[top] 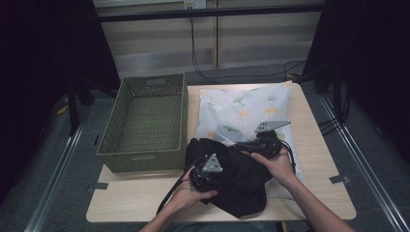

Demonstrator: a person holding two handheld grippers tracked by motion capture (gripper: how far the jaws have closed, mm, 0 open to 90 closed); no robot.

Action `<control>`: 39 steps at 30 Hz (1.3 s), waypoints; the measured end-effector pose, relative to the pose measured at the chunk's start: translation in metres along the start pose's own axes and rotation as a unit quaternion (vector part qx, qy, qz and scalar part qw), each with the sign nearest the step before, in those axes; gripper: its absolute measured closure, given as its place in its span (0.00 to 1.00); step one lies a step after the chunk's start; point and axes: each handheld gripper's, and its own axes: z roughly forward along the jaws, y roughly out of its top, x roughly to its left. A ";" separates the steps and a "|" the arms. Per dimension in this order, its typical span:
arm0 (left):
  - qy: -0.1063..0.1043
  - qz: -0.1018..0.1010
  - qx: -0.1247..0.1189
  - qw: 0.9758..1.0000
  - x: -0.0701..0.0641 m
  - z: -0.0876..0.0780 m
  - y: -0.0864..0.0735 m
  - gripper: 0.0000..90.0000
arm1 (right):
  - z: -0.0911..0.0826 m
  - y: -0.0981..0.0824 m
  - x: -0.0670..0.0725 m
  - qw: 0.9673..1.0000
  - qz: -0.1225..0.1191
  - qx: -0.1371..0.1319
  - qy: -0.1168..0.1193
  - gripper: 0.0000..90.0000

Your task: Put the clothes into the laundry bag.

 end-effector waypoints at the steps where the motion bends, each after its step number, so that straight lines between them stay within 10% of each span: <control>1: 0.000 0.000 0.000 1.000 0.000 0.000 0.000 0.84 | 0.000 0.000 0.000 1.000 0.000 0.000 0.000 1.00; 4: 0.002 -0.002 0.015 1.000 -0.002 -0.005 0.010 0.88 | -0.003 0.007 0.002 1.000 0.000 -0.009 0.000 1.00; 17: -0.022 -0.027 -0.058 0.998 -0.003 -0.023 0.047 0.89 | -0.022 0.053 0.018 0.998 -0.031 -0.049 0.006 1.00; 27: -0.095 0.015 -0.143 0.985 -0.013 -0.047 0.083 0.89 | -0.019 0.067 0.009 0.997 -0.028 -0.067 0.002 1.00; 34: -0.066 -0.025 -0.089 0.994 0.007 -0.009 0.075 0.89 | -0.032 0.074 0.016 0.996 -0.038 -0.084 0.008 1.00; 39: -0.035 -0.062 -0.071 0.995 0.013 0.006 0.066 0.89 | -0.043 0.064 0.022 0.996 -0.040 -0.080 0.016 1.00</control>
